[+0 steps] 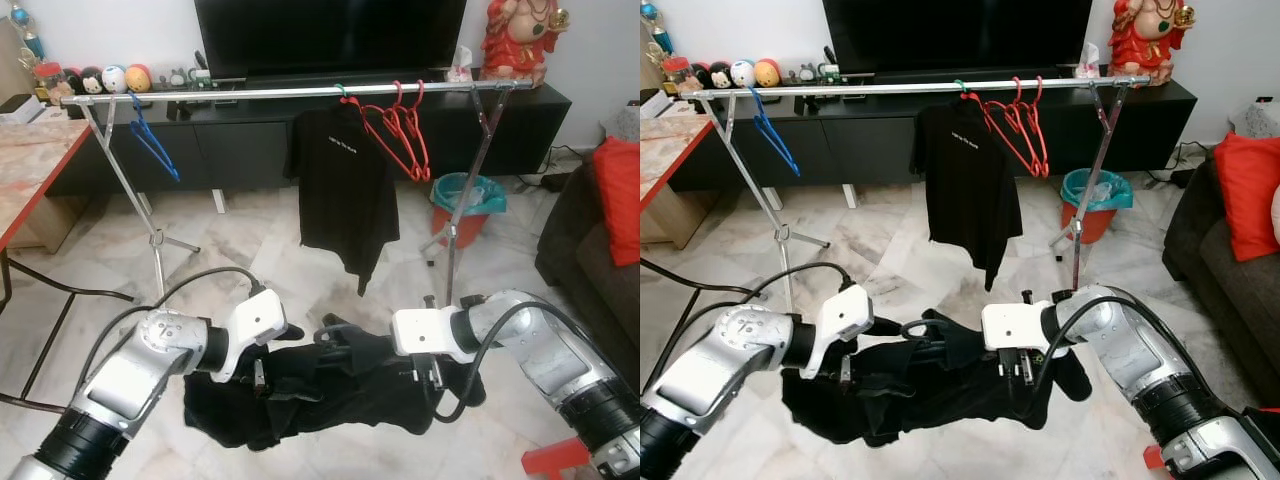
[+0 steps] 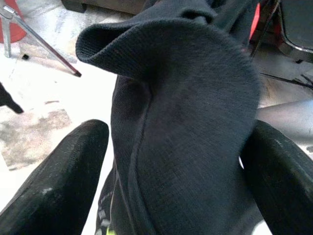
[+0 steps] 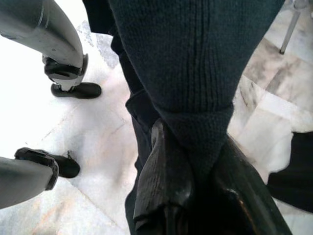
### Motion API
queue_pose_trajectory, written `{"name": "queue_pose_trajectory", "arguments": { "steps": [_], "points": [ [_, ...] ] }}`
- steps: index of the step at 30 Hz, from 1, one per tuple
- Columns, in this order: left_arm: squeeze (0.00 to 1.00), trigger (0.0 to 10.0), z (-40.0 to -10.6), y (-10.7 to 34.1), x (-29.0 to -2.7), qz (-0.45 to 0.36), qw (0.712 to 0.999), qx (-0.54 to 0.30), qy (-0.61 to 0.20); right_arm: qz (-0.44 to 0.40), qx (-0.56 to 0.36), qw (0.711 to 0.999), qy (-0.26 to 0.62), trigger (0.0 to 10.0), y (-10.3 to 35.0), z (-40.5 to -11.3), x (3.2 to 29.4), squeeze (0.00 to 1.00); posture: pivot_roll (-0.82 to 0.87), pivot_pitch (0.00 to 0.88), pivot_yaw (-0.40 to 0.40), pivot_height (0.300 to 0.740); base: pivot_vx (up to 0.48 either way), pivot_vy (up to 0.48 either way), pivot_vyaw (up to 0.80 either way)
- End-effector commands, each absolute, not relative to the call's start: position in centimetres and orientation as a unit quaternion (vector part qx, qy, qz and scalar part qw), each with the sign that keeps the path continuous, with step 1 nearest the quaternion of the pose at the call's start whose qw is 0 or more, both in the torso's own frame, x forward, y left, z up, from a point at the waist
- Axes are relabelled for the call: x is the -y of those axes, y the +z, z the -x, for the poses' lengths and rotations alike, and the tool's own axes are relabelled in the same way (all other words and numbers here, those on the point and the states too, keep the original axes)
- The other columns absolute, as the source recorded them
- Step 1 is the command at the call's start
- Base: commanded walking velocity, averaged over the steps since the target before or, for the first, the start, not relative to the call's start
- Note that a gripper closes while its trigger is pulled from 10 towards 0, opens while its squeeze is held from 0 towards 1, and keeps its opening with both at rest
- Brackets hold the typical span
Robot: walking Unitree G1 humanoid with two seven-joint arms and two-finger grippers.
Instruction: Hang hanger
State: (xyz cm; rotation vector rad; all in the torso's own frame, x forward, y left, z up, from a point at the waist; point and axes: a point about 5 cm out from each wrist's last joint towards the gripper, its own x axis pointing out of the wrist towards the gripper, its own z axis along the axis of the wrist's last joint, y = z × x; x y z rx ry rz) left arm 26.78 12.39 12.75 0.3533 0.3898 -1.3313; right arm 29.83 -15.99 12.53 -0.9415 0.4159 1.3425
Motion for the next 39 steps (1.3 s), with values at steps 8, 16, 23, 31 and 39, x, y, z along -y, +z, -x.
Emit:
{"name": "queue_pose_trajectory", "arguments": {
  "steps": [8,16,23,31,39],
  "points": [
    [0.0,0.0,-26.9,12.6,-11.7,-0.155,0.76,-0.17,-0.608,0.407,-0.151,0.665,0.608,0.0,13.8,-29.4,14.9,0.0,0.09,0.0,0.036,0.74,0.0,0.0,0.0],
    [0.0,0.0,-26.7,12.4,-11.7,-0.154,0.756,-0.175,-0.612,0.407,-0.151,0.67,0.602,0.0,14.0,-29.7,14.9,0.0,0.09,0.0,0.034,0.74,0.0,0.0,0.0],
    [0.0,0.0,-26.5,12.4,-12.1,-0.146,0.759,-0.178,-0.609,0.407,-0.152,0.677,0.594,0.0,14.1,-29.9,15.2,0.0,0.09,0.0,0.033,0.74,0.0,0.0,0.0],
    [0.0,0.0,-26.4,12.3,-13.3,-0.141,0.769,-0.187,-0.595,0.403,-0.152,0.68,0.594,0.0,14.1,-30.0,15.2,0.0,0.09,0.0,0.03,0.74,0.0,0.0,0.0],
    [0.0,0.0,-26.4,12.4,-13.0,-0.137,0.769,-0.183,-0.597,0.403,-0.151,0.679,0.595,0.0,14.1,-30.0,15.1,0.0,0.09,0.0,0.03,0.74,0.0,0.0,0.0]
  ]
}}
